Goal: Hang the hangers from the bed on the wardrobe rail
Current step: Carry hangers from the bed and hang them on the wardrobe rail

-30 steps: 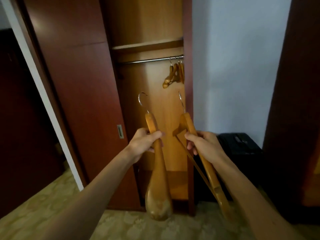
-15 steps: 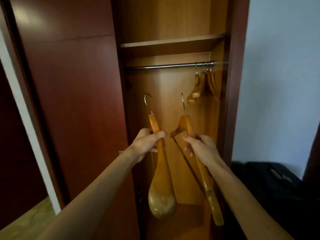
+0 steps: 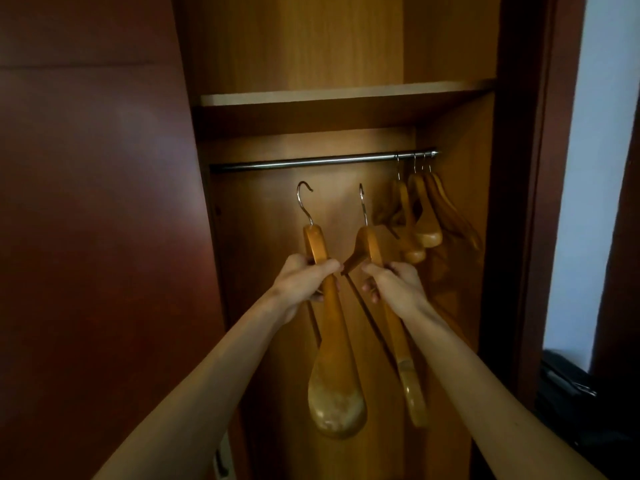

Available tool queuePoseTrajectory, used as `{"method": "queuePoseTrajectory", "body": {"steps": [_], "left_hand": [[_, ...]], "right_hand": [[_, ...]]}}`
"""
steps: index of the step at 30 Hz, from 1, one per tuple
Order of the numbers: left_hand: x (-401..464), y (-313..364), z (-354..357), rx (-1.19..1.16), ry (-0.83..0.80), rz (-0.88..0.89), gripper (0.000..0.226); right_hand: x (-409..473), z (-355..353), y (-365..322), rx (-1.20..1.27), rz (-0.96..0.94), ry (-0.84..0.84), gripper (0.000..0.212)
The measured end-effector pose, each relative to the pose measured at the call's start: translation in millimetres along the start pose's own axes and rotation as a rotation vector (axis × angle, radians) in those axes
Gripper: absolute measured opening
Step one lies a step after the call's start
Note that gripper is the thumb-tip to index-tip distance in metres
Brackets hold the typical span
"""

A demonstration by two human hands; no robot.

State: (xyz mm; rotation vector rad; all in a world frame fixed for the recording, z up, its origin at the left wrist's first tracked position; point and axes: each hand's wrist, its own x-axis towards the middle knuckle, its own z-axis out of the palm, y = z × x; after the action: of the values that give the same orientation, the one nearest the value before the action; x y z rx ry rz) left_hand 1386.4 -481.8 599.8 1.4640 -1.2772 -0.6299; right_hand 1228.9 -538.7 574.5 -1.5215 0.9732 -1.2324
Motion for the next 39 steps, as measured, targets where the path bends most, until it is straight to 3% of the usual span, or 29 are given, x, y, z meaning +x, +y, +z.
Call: {"method": "queuePoseTrajectory", "body": {"steps": [8,21,25,30,35,39], "left_hand": [[109,8,-4,0.01,-0.034,0.054,0.017],[259,34,42,-0.058,-0.063,0.08,0.012],[287,45,56,-0.061,-0.07,0.087,0.025],[310,57,65,-0.05,-0.098,0.072,0.024],[334,52,66,-0.075,-0.118,0.045,0.029],[345,43,66,-0.09,-0.131,0.041,0.026]], "right_hand": [[111,27,-5,0.084,-0.002,0.143,0.014],[244,-5,-26,0.021,-0.064,0.149,0.022],[271,-14,-33,0.008,-0.043,0.171,0.021],[302,-15,-39,-0.007,0.017,0.205,0.022],[320,-12,-32,-0.031,0.062,0.216,0.038],[325,-12,-25,-0.029,0.092,0.212,0.022]]}}
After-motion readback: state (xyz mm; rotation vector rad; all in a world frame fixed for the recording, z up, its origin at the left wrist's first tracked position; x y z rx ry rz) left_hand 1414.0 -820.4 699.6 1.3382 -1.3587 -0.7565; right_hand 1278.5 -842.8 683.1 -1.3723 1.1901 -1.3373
